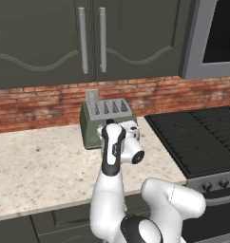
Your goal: Move the drinks to the dining counter.
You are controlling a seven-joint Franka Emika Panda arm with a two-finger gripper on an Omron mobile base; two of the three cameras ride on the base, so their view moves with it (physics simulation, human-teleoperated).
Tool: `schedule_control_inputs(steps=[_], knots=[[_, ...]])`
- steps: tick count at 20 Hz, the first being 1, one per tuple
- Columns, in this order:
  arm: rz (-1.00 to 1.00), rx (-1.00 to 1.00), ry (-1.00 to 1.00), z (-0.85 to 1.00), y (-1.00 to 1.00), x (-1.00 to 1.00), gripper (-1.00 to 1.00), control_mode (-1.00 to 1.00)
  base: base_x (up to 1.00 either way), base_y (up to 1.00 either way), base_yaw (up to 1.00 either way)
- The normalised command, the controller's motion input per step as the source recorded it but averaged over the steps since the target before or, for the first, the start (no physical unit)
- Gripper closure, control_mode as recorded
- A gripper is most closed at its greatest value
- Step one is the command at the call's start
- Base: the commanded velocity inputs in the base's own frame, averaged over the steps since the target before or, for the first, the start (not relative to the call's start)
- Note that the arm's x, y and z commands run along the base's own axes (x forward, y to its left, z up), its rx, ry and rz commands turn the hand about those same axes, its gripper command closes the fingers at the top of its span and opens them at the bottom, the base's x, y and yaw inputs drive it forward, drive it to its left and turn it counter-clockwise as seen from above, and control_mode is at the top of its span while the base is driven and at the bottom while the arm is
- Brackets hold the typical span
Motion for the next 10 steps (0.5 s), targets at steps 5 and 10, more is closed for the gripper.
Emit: schedule_control_inputs(steps=[5,10], knots=[[-0.10,0.01,-0.23,0.27,0.00,-0.76,1.00,-1.00,0.00,0.00,0.00],[-0.07,0.00,-0.45,0.67,-0.21,-0.98,1.00,-1.00,0.00,0.00,0.00]])
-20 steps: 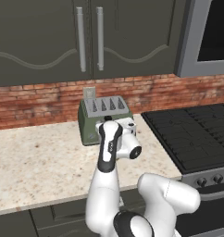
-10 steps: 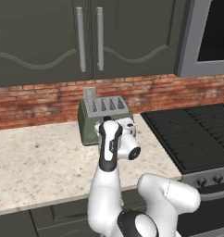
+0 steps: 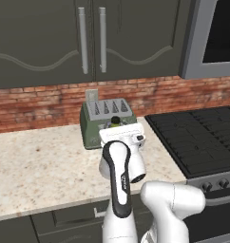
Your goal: Move the drinks to the dining counter.
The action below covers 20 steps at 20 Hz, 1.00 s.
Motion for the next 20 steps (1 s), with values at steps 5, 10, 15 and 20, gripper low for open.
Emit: schedule_control_inputs(steps=[5,10,15,20], knots=[[-0.05,0.00,-0.26,0.60,-0.38,-0.89,1.00,-1.00,0.00,0.00,0.00],[-0.06,0.00,-0.02,0.41,-0.47,-0.77,1.00,-1.00,0.00,0.00,0.00],[-0.06,0.00,-0.02,0.07,-0.54,-0.82,1.00,-1.00,0.00,0.00,0.00],[-0.05,0.00,-0.08,0.38,-0.36,-0.61,1.00,-1.00,0.00,0.00,0.00]])
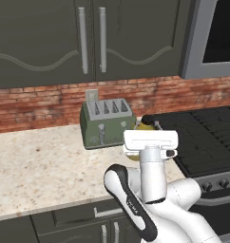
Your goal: Move the drinks to the dining counter.
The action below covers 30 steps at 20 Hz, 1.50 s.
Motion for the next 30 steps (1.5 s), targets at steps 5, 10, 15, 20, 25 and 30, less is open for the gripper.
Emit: schedule_control_inputs(steps=[5,10,15,20,25,30], knots=[[-0.08,0.00,-0.02,0.60,-0.02,-0.56,1.00,-1.00,0.00,0.00,0.00],[-0.13,0.00,0.00,0.49,0.00,-0.68,1.00,-1.00,0.00,0.00,0.00],[-0.12,0.00,0.03,0.33,0.00,-0.56,1.00,-1.00,0.00,0.00,0.00],[-0.10,0.01,0.13,0.39,-0.02,-0.47,1.00,-1.00,0.00,0.00,0.00],[-0.09,0.01,0.07,0.28,-0.02,-0.50,1.00,-1.00,0.00,0.00,0.00],[-0.01,0.15,0.16,0.00,0.00,-0.24,1.00,-1.00,0.00,0.00,0.00]])
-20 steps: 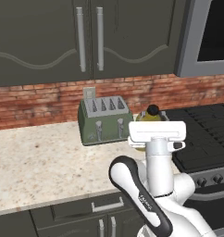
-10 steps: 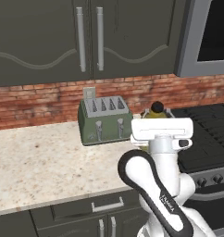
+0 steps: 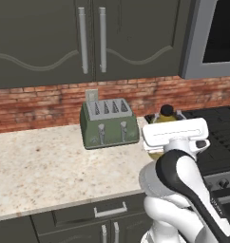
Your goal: Move the drinks to the dining counter.
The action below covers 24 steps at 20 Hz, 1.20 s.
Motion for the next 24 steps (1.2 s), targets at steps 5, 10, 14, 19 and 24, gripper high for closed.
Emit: schedule_control_inputs(steps=[5,10,14,19,24], knots=[[0.00,0.30,0.15,0.01,0.00,-0.40,1.00,-1.00,0.00,0.00,0.00],[0.00,0.25,0.09,0.15,0.00,-0.37,1.00,-1.00,0.00,0.00,0.00],[-0.04,0.12,0.06,0.16,0.00,-0.37,1.00,-1.00,0.00,0.00,0.00],[-0.07,0.03,0.01,0.04,0.00,-0.43,1.00,-1.00,0.00,0.00,0.00],[-0.06,0.00,0.01,0.00,-0.04,-0.28,1.00,1.00,-0.15,-0.23,-0.07]])
